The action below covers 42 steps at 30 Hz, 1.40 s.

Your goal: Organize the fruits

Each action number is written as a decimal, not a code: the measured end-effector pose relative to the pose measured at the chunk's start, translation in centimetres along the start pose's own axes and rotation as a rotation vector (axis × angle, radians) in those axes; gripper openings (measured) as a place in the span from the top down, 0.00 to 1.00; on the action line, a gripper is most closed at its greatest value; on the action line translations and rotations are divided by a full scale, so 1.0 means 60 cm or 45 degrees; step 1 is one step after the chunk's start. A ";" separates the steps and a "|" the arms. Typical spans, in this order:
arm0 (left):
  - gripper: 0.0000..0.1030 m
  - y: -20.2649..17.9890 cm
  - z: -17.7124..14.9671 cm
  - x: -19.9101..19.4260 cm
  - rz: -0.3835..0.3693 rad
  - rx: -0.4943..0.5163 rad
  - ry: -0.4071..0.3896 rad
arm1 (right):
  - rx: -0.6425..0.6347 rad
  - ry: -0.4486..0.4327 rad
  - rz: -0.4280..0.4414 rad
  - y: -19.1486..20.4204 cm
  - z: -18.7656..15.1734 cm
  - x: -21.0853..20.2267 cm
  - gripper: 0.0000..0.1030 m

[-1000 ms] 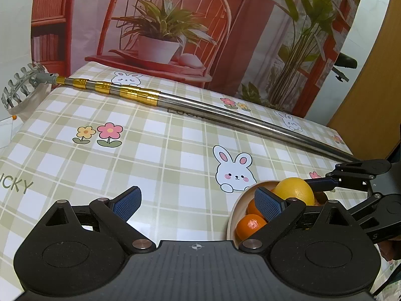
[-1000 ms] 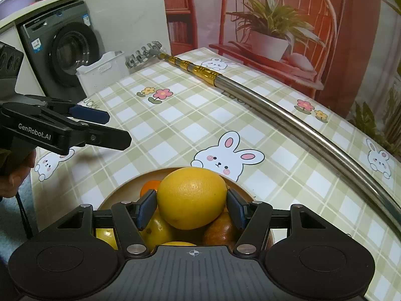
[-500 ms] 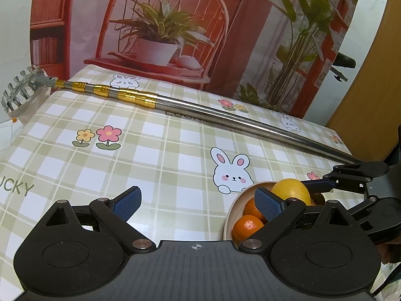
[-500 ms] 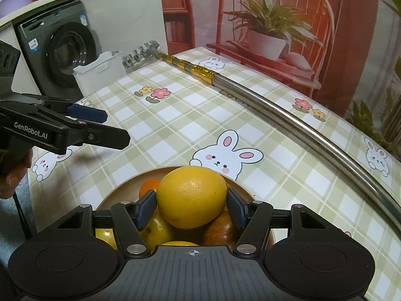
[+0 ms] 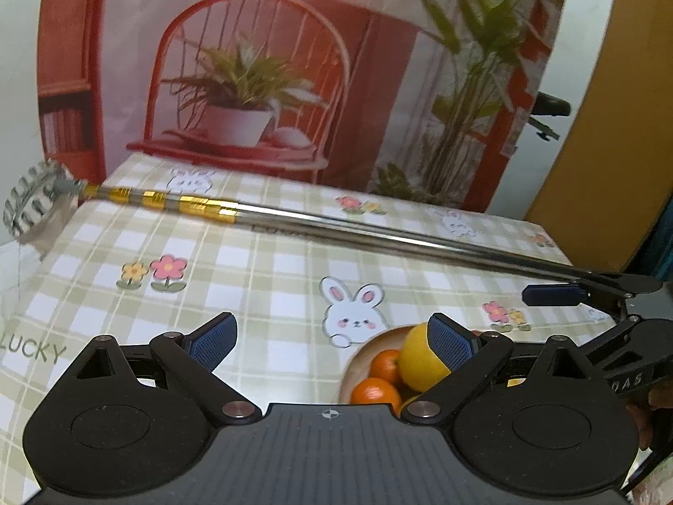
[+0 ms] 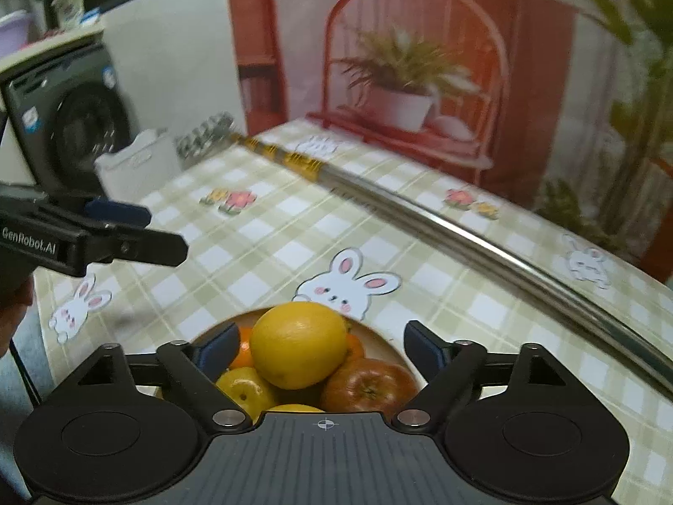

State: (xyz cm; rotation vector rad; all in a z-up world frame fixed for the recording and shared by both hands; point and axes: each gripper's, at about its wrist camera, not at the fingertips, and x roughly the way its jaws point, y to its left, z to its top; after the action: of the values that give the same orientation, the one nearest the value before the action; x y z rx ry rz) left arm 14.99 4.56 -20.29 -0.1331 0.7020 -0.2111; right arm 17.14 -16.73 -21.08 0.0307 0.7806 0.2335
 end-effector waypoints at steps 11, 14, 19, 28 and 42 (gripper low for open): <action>0.00 -0.079 0.035 -0.070 -0.047 0.120 -0.083 | 0.234 -0.257 -0.137 -0.021 -0.016 -0.155 0.00; 0.00 -0.100 0.046 -0.101 -0.052 0.159 -0.138 | 0.275 -0.323 -0.179 -0.020 -0.017 -0.200 0.00; 0.00 -0.136 0.064 -0.154 -0.008 0.222 -0.229 | 0.337 -0.422 -0.224 -0.018 -0.015 -0.269 0.00; 0.00 -0.180 0.084 -0.235 0.037 0.282 -0.364 | 0.337 -0.575 -0.297 0.015 0.001 -0.365 0.00; 0.00 -0.220 0.089 -0.309 0.169 0.350 -0.514 | 0.289 -0.685 -0.332 0.053 0.021 -0.434 0.00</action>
State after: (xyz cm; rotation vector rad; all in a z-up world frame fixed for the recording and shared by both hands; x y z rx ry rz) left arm 2.75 -3.58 -2.13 0.1315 0.2741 -0.1455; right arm -0.47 -19.26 -1.78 0.1966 0.2652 -0.1130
